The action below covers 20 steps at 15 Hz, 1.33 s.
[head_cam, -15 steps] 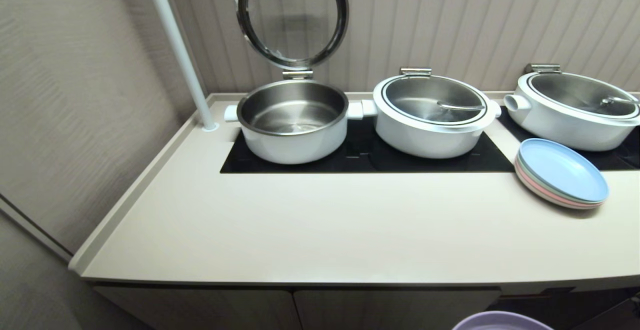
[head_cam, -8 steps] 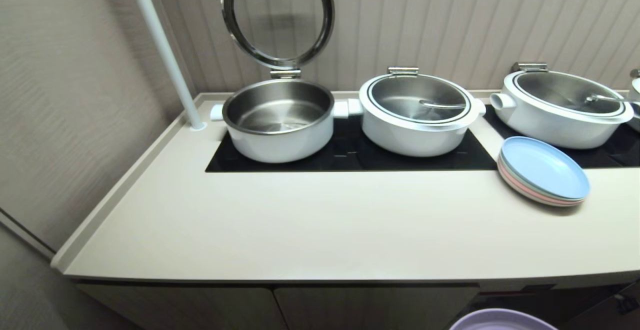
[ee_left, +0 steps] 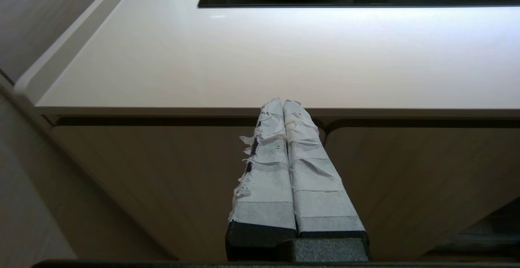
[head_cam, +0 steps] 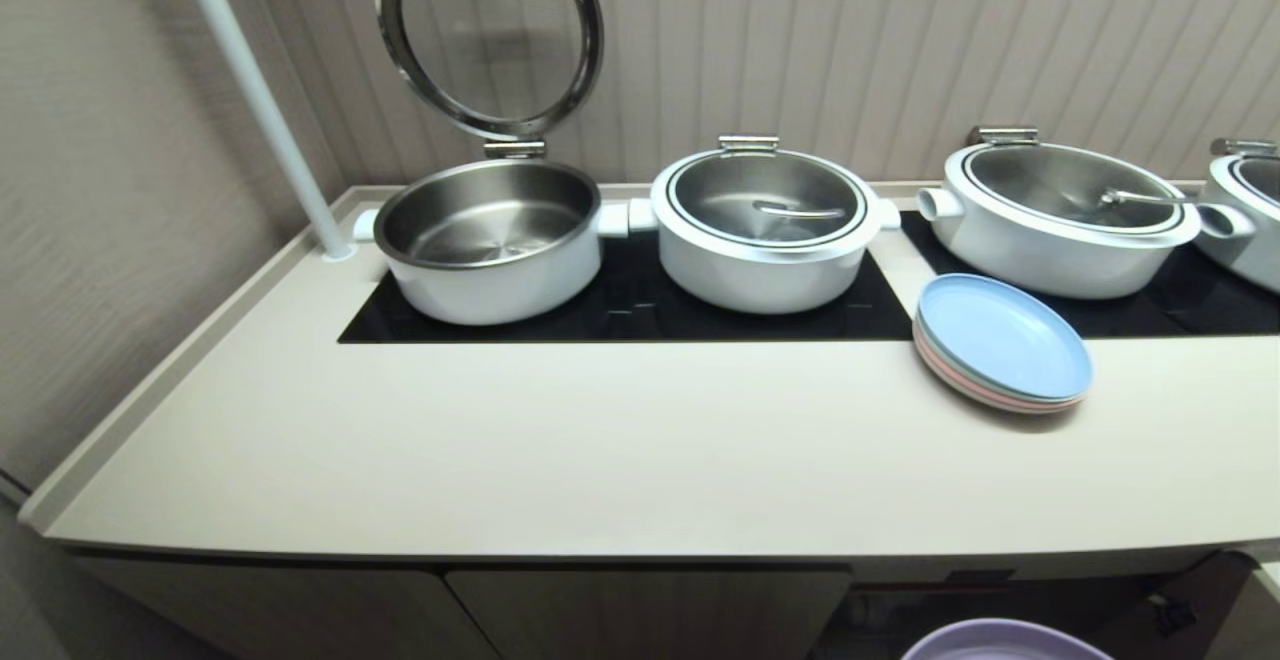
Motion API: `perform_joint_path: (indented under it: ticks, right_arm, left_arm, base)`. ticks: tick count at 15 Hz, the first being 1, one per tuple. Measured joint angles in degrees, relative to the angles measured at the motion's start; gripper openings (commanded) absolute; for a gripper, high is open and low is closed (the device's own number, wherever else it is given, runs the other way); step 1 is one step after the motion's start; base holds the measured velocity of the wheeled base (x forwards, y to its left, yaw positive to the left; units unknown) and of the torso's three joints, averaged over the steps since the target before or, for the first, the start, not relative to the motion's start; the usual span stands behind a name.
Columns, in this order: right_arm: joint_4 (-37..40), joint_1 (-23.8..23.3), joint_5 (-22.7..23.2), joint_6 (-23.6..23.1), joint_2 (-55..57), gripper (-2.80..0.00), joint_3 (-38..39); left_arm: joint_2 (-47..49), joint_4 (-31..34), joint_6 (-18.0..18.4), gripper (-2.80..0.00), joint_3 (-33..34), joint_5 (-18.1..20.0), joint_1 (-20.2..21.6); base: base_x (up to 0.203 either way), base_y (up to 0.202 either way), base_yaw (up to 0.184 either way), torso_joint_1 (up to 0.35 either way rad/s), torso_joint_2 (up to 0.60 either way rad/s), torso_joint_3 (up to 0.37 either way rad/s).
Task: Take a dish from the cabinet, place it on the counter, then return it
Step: Put it back into the cabinet
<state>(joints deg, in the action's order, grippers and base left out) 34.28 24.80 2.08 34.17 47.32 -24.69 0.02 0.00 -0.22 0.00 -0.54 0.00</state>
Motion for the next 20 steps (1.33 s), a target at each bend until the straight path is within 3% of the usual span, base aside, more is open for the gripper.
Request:
perform_joint_path:
  ticks: [3,20]
  right_arm:
    - [-0.1,0.1,0.0,0.4,0.0,-2.80,0.0]
    - [-0.1,0.0,-0.1,1.9,0.5,-2.80,-0.2]
  left_arm:
    - [0.0,0.0,0.0,-2.80,0.0,0.0,0.0]
    - [0.0,0.0,0.0,-2.80,0.0,0.0,0.0]
  base:
    - [0.000,-0.120,0.000,0.003,0.00,0.001]
    - [0.000,0.000,0.000,0.000,0.00,0.000]
